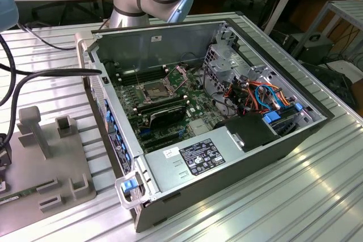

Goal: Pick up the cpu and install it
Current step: 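Pick up the cpu and move it towards the insertion slot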

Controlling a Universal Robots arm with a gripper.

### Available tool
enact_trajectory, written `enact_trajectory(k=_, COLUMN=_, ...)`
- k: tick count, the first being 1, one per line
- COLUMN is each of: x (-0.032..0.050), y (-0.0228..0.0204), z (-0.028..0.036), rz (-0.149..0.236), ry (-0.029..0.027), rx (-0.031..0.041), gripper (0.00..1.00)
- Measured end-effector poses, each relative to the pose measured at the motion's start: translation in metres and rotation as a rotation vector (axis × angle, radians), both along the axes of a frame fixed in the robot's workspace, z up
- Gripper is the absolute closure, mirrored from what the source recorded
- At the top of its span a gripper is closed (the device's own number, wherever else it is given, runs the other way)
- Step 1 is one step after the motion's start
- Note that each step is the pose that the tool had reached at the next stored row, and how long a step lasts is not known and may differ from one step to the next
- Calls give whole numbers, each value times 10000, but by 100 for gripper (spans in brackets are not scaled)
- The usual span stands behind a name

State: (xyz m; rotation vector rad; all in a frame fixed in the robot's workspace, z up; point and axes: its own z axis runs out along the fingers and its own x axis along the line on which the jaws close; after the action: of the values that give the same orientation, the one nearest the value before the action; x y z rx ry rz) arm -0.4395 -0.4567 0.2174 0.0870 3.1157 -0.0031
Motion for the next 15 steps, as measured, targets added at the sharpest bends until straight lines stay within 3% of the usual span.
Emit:
enact_trajectory(k=4, x=0, y=13, z=-74, rz=-1, ry=0, rx=0, gripper=32)
enact_trajectory(k=10, x=0, y=17, z=-83, rz=0, ry=1, rx=-1, gripper=32)
enact_trajectory(k=15, x=0, y=17, z=-139, rz=0, ry=-1, rx=0, gripper=32)
